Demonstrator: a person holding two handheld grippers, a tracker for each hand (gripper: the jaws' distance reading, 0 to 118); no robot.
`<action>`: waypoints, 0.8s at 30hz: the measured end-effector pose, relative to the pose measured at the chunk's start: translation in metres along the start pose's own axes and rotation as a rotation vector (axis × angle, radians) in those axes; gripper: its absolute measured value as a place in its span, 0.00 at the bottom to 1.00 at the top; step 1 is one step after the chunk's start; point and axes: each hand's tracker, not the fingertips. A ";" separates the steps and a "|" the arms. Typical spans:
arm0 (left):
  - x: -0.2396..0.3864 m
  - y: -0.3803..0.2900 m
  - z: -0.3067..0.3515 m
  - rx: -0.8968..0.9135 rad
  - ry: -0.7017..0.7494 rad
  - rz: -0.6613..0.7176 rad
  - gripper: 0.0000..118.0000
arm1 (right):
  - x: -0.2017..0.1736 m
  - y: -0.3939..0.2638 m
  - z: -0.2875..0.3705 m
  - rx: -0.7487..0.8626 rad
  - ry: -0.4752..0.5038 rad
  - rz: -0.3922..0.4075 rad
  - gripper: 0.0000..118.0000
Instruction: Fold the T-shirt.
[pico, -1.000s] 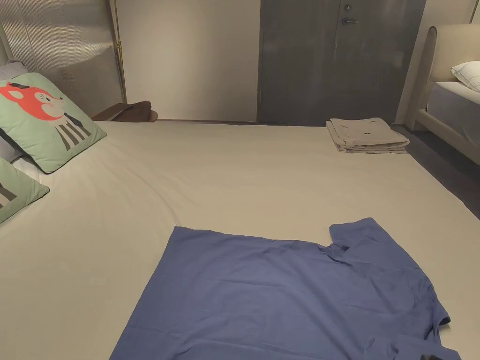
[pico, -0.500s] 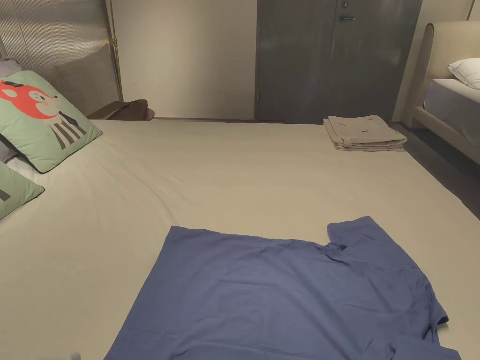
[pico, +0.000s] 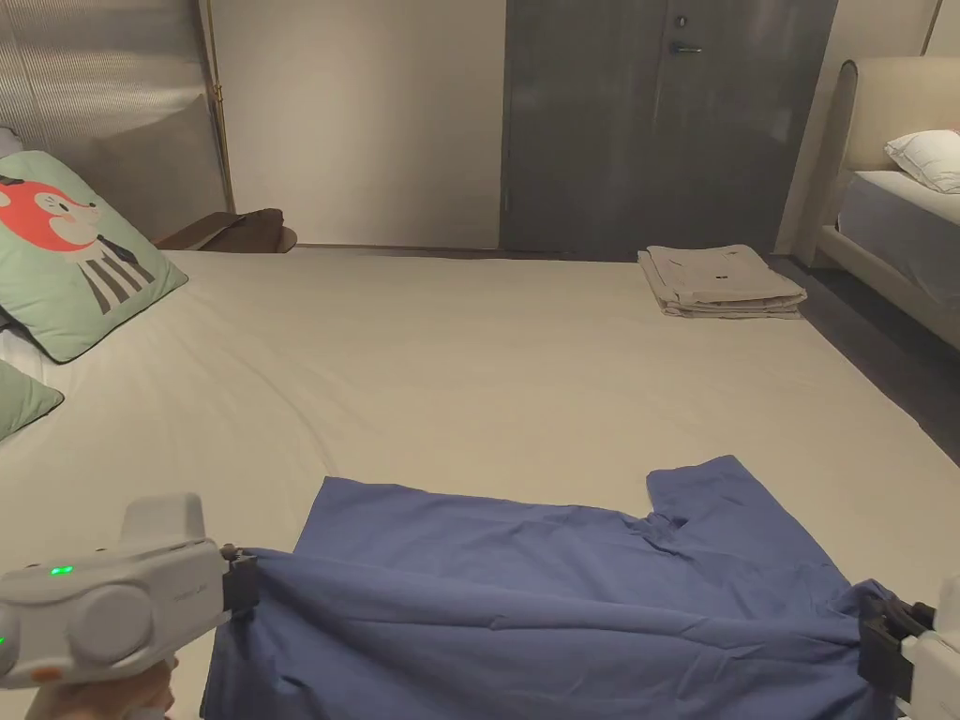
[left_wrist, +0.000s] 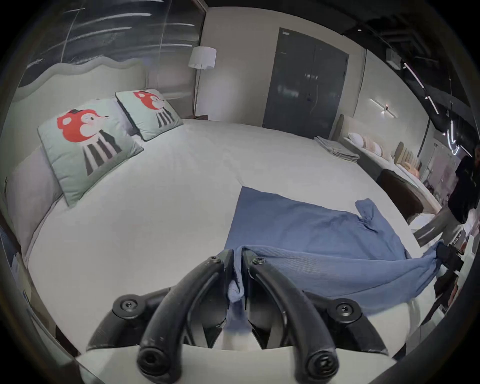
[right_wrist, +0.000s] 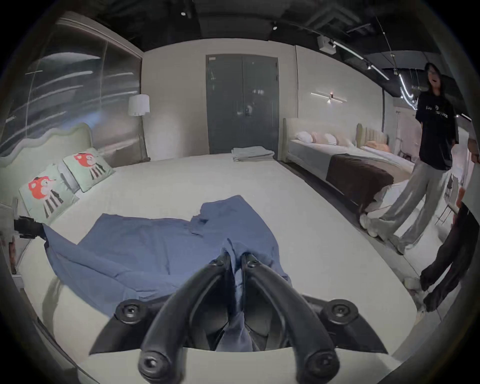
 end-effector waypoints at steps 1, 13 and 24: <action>0.002 0.005 -0.015 -0.013 0.004 0.008 0.04 | 0.000 0.001 -0.014 -0.015 -0.002 -0.003 0.05; 0.014 -0.001 -0.116 -0.237 0.085 0.050 0.04 | 0.004 -0.008 -0.120 -0.256 -0.052 0.022 0.05; 0.009 -0.011 -0.125 -0.258 0.092 0.015 0.58 | 0.006 -0.011 -0.120 -0.278 -0.072 -0.008 0.49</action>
